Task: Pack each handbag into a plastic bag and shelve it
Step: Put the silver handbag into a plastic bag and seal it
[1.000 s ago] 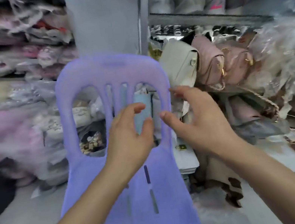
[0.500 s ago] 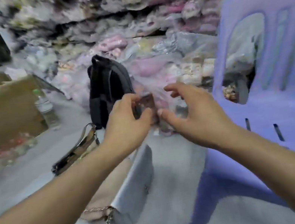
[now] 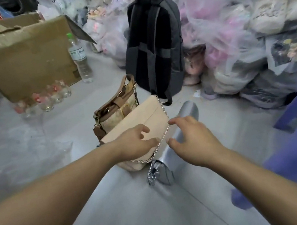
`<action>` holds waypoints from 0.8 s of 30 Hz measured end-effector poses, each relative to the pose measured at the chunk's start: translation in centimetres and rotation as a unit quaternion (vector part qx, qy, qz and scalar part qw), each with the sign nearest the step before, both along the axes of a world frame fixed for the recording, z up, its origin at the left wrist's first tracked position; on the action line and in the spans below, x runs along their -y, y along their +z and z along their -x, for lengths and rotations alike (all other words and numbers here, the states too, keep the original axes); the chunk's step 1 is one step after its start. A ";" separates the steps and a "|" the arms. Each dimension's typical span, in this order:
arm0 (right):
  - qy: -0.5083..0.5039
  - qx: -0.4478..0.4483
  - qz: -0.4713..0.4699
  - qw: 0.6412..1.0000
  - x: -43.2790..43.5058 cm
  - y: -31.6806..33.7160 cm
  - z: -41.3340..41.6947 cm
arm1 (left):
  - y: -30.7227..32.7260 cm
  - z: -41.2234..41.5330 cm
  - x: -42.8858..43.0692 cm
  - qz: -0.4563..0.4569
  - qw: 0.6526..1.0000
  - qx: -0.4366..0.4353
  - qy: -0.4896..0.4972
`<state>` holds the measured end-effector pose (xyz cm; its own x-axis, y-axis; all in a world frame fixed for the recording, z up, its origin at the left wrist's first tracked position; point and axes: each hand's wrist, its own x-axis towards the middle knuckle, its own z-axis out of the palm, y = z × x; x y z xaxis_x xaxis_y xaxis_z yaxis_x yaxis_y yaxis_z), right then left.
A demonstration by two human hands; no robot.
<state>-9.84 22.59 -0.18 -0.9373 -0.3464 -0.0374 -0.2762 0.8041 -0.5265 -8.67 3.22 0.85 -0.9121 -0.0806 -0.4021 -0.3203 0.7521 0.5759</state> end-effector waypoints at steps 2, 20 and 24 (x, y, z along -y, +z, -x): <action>0.017 0.042 -0.038 0.998 0.1 -2.0 0.3 | -1.6 0.1 -0.6 -0.011 0.996 0.073 -0.059; 0.020 0.079 0.056 0.995 -1.2 -6.0 0.9 | -6.1 -0.1 -5.3 0.120 0.991 -0.038 -0.045; -0.037 0.092 0.105 0.989 -1.9 -4.4 1.7 | -2.8 -0.9 -4.4 0.104 0.993 -0.058 -0.014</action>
